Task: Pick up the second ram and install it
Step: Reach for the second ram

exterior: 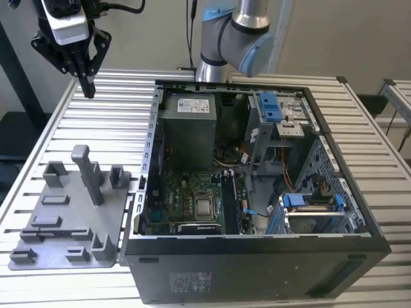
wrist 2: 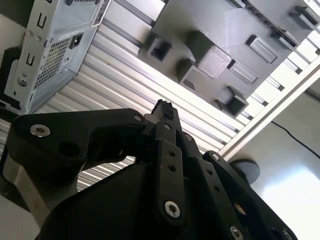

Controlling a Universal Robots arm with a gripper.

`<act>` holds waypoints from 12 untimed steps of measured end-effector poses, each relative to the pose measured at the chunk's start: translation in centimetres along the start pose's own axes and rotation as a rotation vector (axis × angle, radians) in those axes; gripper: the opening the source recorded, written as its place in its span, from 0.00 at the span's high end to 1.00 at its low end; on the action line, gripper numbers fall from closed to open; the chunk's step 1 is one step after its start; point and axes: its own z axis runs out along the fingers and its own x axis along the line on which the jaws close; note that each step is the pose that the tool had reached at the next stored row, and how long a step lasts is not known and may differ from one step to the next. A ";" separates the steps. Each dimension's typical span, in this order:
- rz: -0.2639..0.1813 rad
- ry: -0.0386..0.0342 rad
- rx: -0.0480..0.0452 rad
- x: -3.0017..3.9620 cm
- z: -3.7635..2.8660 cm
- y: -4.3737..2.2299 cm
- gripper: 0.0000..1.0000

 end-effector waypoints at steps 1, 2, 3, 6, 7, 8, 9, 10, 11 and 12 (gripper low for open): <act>-0.001 0.0001 -0.0001 0.25 0.00 0.00 0.89; -0.003 0.0001 -0.0003 0.51 0.01 0.00 0.89; -0.004 0.0002 -0.0004 0.76 0.01 0.01 0.89; -0.008 0.0004 -0.0007 1.49 0.02 0.01 0.89; -0.010 0.0005 -0.0008 1.72 0.02 0.02 0.89; -0.011 0.0006 -0.0009 1.97 0.03 0.02 0.89; -0.012 0.0006 -0.0010 2.20 0.03 0.02 0.89; -0.014 0.0007 -0.0011 2.42 0.04 0.03 0.89; -0.015 0.0007 -0.0011 2.67 0.04 0.03 0.89; -0.017 0.0007 -0.0012 2.89 0.04 0.03 0.89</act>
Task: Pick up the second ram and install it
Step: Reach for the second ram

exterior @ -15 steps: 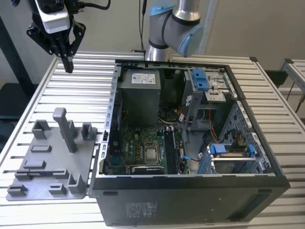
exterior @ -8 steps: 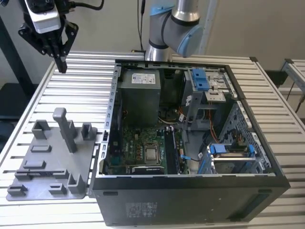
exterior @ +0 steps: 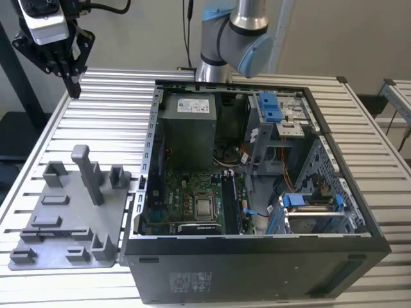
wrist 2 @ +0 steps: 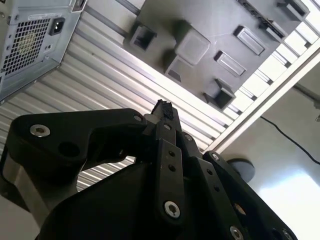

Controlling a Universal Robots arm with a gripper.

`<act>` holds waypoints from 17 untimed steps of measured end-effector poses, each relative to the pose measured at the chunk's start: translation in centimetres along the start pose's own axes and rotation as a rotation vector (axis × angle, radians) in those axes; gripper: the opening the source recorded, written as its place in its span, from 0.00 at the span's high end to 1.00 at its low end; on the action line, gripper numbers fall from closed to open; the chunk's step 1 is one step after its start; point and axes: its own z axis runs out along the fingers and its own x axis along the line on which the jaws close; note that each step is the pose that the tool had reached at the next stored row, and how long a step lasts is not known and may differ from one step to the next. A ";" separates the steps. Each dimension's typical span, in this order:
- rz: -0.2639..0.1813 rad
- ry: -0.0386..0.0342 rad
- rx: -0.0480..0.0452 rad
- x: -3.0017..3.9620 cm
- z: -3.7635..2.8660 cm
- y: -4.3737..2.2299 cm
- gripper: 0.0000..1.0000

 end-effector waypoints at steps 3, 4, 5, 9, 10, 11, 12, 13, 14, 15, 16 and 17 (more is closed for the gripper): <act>-0.004 0.0003 -0.0001 0.64 0.00 0.02 0.89; -0.005 0.0004 -0.0001 0.84 0.00 0.02 0.89; -0.006 0.0004 -0.0002 1.03 0.01 0.03 0.89; -0.010 0.0006 -0.0003 1.81 0.02 0.05 0.89; -0.012 0.0006 -0.0004 2.01 0.02 0.06 0.89; -0.013 0.0007 -0.0004 2.20 0.02 0.06 0.89; -0.014 0.0008 -0.0004 2.40 0.02 0.07 0.89; -0.015 0.0008 -0.0004 2.60 0.02 0.07 0.89; -0.016 0.0009 -0.0004 2.81 0.02 0.08 0.89; -0.017 0.0010 -0.0004 3.02 0.02 0.08 0.89; -0.018 0.0010 -0.0004 3.24 0.03 0.09 0.89; -0.019 0.0011 -0.0005 3.48 0.03 0.10 0.89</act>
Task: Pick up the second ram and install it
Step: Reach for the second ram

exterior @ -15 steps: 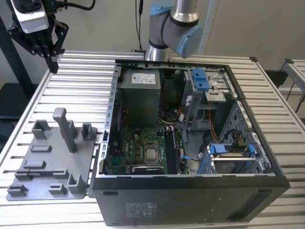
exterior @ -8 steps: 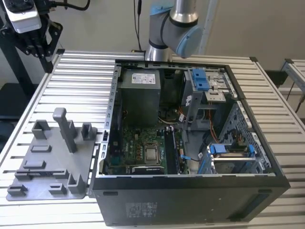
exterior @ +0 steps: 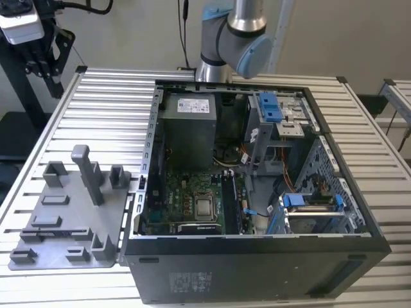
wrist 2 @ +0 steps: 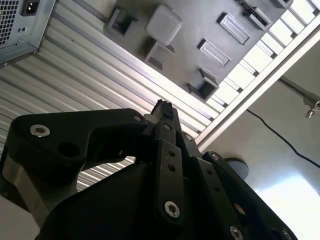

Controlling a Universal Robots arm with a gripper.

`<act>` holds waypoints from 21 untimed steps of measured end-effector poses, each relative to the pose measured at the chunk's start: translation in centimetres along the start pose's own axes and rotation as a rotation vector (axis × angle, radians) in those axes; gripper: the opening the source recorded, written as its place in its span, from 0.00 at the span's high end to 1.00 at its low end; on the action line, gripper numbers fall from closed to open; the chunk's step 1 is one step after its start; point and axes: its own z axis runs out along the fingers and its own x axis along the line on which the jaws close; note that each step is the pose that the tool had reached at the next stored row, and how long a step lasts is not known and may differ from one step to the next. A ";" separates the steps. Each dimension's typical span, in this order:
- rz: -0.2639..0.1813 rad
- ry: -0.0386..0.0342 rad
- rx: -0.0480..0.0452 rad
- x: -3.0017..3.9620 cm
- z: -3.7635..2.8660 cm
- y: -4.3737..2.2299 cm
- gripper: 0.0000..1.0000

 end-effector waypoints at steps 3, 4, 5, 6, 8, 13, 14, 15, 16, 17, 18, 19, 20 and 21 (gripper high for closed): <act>-0.004 0.0001 -0.0001 0.66 0.01 0.03 0.89; -0.005 0.0002 -0.0002 0.87 0.01 0.04 0.89; -0.006 0.0003 -0.0001 1.08 0.01 0.05 0.89; -0.007 0.0003 -0.0002 1.29 0.01 0.06 0.89; -0.009 0.0004 -0.0002 1.67 0.01 0.08 0.89; -0.012 0.0006 -0.0003 2.41 0.00 0.11 0.89; -0.013 0.0006 -0.0003 2.53 0.00 0.12 0.89; -0.013 0.0007 -0.0003 2.61 0.00 0.12 0.89; -0.014 0.0008 -0.0003 2.64 -0.01 0.12 0.89; -0.014 0.0007 -0.0003 2.64 -0.01 0.12 0.89; -0.014 0.0007 -0.0003 2.64 -0.01 0.12 0.89; -0.014 0.0006 -0.0003 2.65 0.00 0.13 0.89; -0.014 0.0007 -0.0003 2.66 0.00 0.13 0.89; -0.014 0.0007 -0.0003 2.66 0.00 0.13 0.89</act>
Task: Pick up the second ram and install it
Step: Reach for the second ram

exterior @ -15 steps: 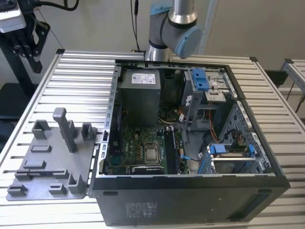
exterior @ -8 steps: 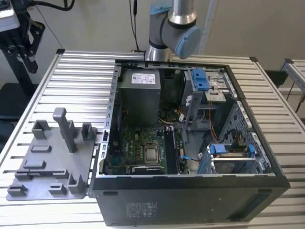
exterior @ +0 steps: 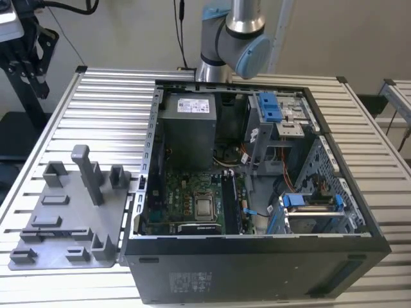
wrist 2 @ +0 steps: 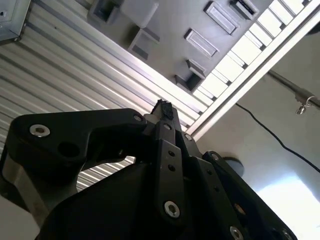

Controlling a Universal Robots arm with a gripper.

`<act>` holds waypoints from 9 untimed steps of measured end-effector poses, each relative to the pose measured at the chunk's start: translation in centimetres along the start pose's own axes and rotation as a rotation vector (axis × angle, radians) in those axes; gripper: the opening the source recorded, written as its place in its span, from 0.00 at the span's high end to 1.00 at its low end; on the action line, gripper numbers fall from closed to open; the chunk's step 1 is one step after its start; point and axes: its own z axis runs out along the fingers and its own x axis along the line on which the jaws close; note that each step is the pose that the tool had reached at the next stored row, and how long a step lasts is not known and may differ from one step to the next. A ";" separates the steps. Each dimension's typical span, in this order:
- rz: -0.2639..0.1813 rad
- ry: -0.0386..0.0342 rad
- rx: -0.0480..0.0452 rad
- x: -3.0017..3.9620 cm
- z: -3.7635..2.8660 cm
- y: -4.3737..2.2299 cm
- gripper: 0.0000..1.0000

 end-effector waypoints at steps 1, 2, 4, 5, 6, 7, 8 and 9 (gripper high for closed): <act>0.000 0.0000 0.0000 0.01 0.00 -0.02 0.89; 0.000 0.0000 0.0000 0.02 0.00 -0.07 0.89; 0.000 0.0000 0.0000 0.03 -0.02 -0.29 0.89; 0.000 0.0001 0.0000 0.05 -0.02 -0.45 0.89; 0.000 0.0000 0.0000 0.09 -0.03 -0.61 0.89; 0.000 0.0000 0.0000 0.12 -0.04 -0.78 0.89; 0.000 -0.0001 -0.0001 0.16 -0.04 -0.97 0.89; 0.000 0.0000 0.0000 0.20 -0.05 -1.17 0.89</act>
